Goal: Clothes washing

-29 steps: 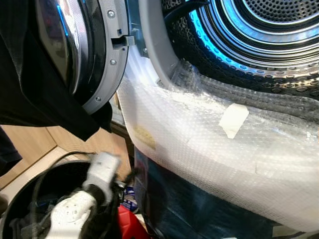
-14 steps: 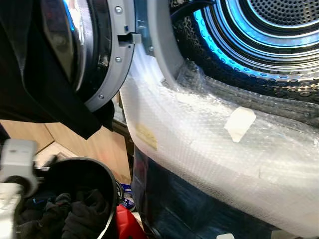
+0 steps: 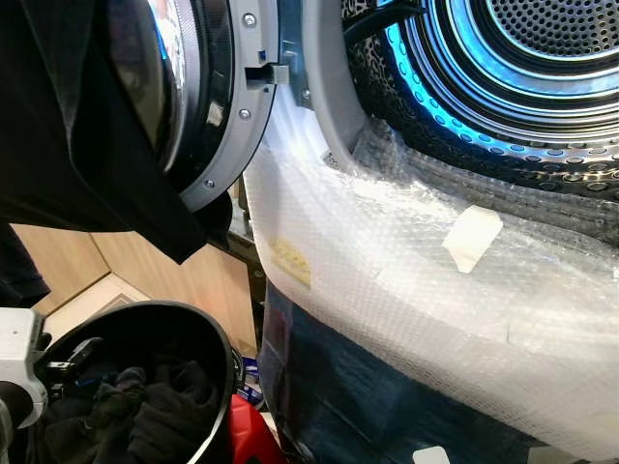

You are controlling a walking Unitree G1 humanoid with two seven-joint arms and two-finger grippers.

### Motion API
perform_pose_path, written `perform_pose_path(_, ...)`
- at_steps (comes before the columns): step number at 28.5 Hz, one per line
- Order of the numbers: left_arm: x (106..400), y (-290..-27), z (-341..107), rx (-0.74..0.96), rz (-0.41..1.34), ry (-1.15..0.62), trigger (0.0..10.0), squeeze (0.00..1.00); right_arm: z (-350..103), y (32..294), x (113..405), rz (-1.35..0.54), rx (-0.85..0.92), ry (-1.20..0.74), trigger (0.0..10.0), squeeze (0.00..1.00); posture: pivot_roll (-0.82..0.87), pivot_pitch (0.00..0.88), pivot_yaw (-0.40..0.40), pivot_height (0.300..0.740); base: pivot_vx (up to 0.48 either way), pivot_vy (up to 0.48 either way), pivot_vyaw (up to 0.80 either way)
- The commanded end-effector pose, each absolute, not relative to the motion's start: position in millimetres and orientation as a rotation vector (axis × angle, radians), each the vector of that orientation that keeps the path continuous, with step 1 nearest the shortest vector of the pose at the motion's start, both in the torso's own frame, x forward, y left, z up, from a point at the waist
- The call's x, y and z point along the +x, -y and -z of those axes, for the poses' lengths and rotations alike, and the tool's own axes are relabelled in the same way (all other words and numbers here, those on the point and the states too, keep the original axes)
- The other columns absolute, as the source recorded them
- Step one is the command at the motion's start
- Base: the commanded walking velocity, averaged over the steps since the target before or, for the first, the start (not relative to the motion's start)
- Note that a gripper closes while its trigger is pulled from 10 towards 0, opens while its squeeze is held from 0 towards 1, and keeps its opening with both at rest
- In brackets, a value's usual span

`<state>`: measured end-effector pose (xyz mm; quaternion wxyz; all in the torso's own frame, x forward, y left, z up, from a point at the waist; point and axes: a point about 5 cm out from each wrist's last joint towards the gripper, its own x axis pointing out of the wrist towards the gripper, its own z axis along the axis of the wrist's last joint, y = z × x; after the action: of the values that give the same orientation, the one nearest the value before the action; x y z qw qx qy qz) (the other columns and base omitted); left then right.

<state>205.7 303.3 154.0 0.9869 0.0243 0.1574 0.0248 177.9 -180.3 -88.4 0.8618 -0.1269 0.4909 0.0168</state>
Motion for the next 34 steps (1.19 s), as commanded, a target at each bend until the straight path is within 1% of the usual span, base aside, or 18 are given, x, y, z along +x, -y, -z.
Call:
perform_pose_path(1, 201.9, -298.9, -147.9, 0.052, -0.007, -0.358, 10.0, 0.00, 91.3, 179.7, 171.9, -0.037, -0.262, -1.054, 10.0, 0.00, 0.29, 0.064, 0.006, 0.740, 0.000, 0.000, 0.00)
perform_pose_path(4, 198.4, -291.7, -143.1, 0.084, 0.042, -0.388, 10.0, 0.00, 90.7, 180.0, 173.1, -0.037, -0.264, -1.050, 10.0, 0.00, 0.28, 0.065, 0.006, 0.740, 0.000, 0.000, 0.00)
perform_pose_path(8, 199.1, -290.5, -139.3, 0.122, 0.081, -0.406, 10.0, 0.00, 90.3, 180.5, 174.0, -0.038, -0.268, -1.048, 10.0, 0.00, 0.29, 0.064, 0.005, 0.740, 0.000, 0.000, 0.00)
perform_pose_path(10, 199.5, -286.8, -134.8, 0.096, 0.105, -0.431, 10.0, 0.00, 90.6, 181.7, 172.9, -0.034, -0.266, -1.051, 10.0, 0.00, 0.28, 0.063, 0.006, 0.740, 0.000, 0.000, 0.00)
perform_pose_path(18, 198.3, -274.8, -126.6, 0.089, 0.179, -0.464, 10.0, 0.00, 90.7, 182.0, 172.7, -0.036, -0.268, -1.052, 10.0, 0.00, 0.28, 0.066, 0.003, 0.740, 0.000, 0.000, 0.00)
perform_pose_path(20, 195.6, -268.7, -118.2, 0.062, 0.199, -0.532, 10.0, 0.00, 90.7, 181.7, 172.8, -0.037, -0.267, -1.051, 10.0, 0.00, 0.28, 0.065, 0.003, 0.740, 0.000, 0.000, 0.00)
perform_pose_path(23, 192.3, -257.8, -114.9, 0.072, 0.245, -0.548, 10.0, 0.00, 90.6, 181.1, 173.2, -0.035, -0.263, -1.050, 10.0, 0.00, 0.28, 0.069, 0.004, 0.740, 0.000, 0.000, 0.00)
perform_pose_path(29, 189.0, -260.7, -122.9, 0.099, 0.230, -0.551, 10.0, 0.00, 90.5, 180.6, 173.6, -0.039, -0.263, -1.049, 10.0, 0.00, 0.29, 0.072, 0.002, 0.740, 0.000, 0.000, 0.00)
perform_pose_path(34, 184.1, -268.6, -134.9, 0.133, 0.213, -0.541, 10.0, 0.00, 90.1, 181.3, 174.1, -0.040, -0.265, -1.048, 10.0, 0.00, 0.30, 0.073, 0.001, 0.740, 0.000, 0.000, 0.00)
